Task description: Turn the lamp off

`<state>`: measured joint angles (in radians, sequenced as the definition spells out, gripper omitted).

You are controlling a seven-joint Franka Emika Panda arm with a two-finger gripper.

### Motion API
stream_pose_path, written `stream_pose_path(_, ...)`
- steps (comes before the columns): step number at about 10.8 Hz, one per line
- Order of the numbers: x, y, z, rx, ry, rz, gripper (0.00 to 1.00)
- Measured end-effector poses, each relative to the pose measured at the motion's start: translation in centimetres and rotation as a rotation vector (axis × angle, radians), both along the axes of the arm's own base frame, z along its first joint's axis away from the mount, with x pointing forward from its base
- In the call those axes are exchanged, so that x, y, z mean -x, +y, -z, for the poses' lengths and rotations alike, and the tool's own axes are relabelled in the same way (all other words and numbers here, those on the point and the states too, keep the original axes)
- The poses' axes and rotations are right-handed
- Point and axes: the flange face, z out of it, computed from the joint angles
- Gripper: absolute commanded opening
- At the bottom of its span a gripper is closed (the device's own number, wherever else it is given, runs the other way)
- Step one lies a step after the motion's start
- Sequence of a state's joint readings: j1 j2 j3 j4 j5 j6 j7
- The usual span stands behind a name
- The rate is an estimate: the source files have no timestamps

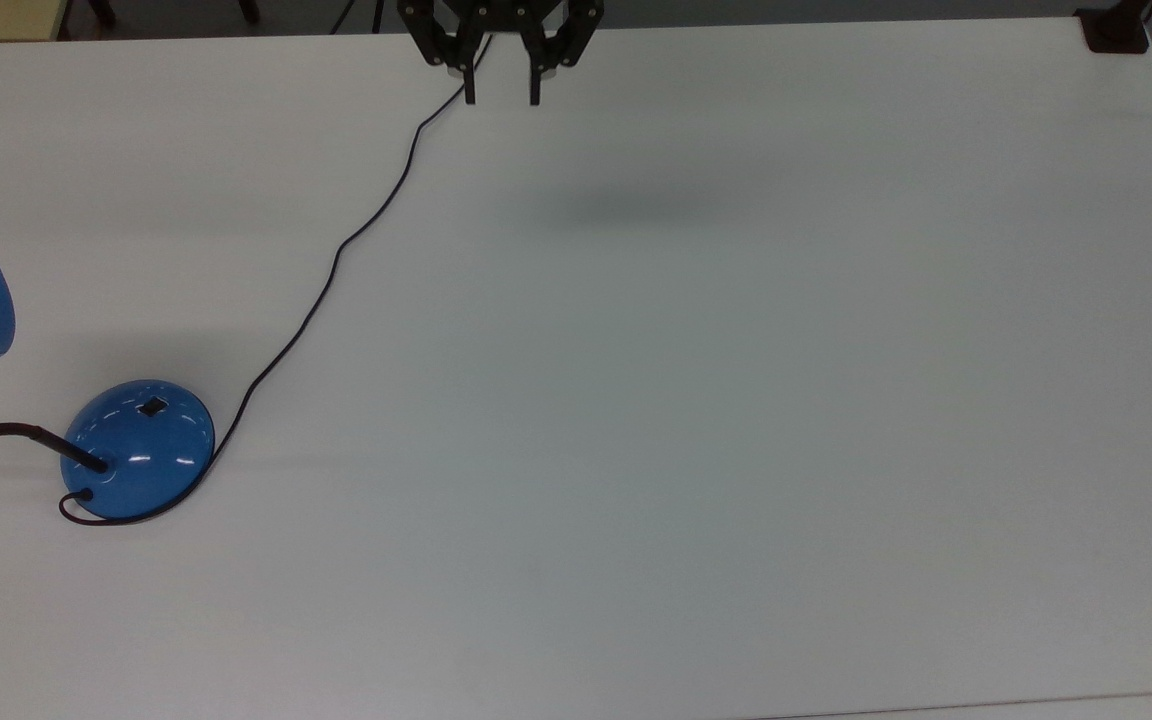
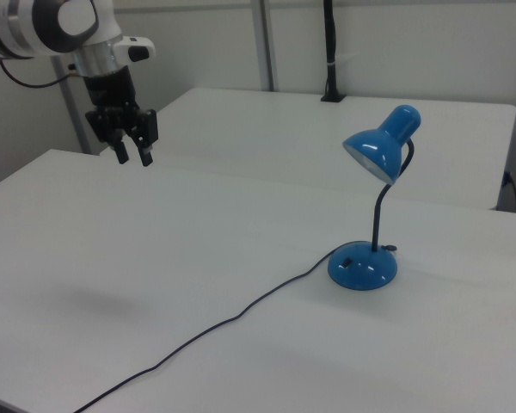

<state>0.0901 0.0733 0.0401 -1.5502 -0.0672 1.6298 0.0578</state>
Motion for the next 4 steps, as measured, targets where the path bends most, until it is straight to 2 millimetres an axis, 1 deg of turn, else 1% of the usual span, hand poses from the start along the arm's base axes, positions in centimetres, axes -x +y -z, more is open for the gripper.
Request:
stream_pose_path(2,0.59,0.22,-0.20,0.007,0.023,-0.003,1.00)
stream_pose_path(4,0.76,-0.25,-0.28,0.014,0.031,0.005,1.00)
